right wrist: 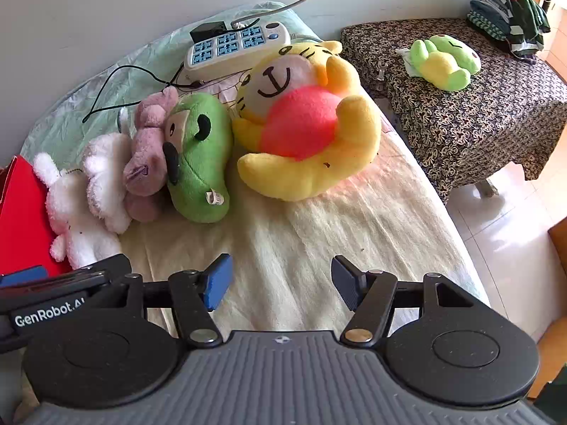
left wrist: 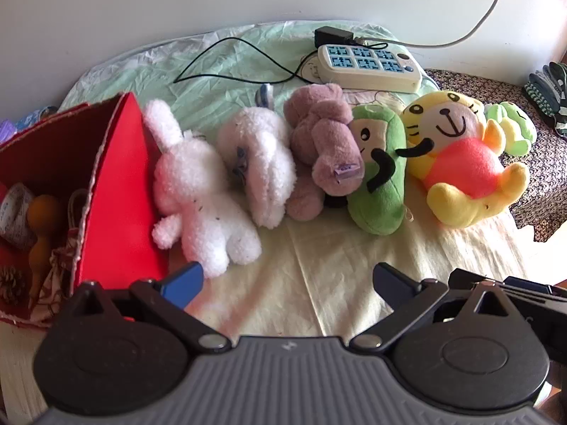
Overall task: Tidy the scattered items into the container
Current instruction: 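Reach the right gripper toward the green pickle-shaped plush on the bed, then close the right gripper on the green pickle plush and lift it, then carry the green plush with the right gripper over the red box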
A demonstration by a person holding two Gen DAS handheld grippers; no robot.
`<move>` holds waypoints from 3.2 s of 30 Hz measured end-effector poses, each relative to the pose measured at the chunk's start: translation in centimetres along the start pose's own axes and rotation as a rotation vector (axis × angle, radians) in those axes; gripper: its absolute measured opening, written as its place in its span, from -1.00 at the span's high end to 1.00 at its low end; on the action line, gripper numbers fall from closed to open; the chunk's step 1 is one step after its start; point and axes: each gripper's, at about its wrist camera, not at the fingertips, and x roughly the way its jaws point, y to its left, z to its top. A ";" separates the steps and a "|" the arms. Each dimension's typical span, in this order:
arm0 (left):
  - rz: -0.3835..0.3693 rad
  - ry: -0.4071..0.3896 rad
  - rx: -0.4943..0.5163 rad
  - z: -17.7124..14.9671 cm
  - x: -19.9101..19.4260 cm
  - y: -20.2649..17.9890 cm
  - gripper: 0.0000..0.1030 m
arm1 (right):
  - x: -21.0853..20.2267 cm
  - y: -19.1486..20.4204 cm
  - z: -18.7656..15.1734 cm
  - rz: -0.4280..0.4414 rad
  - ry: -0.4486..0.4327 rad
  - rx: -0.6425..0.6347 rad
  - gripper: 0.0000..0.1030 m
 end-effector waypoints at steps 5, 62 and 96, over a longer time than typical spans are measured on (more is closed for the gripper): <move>-0.025 0.005 0.026 0.0 0.1 0.6 -0.96 | 0.0 0.6 -0.3 -0.013 0.027 0.034 -0.19; -0.229 -0.137 0.256 2.1 3.1 -6.5 -0.95 | 7.8 1.7 13.5 0.378 0.095 -0.198 -0.08; -0.189 -0.230 0.276 0.7 -2.4 -9.1 0.12 | 0.0 0.2 11.9 0.438 -0.021 -0.087 -0.11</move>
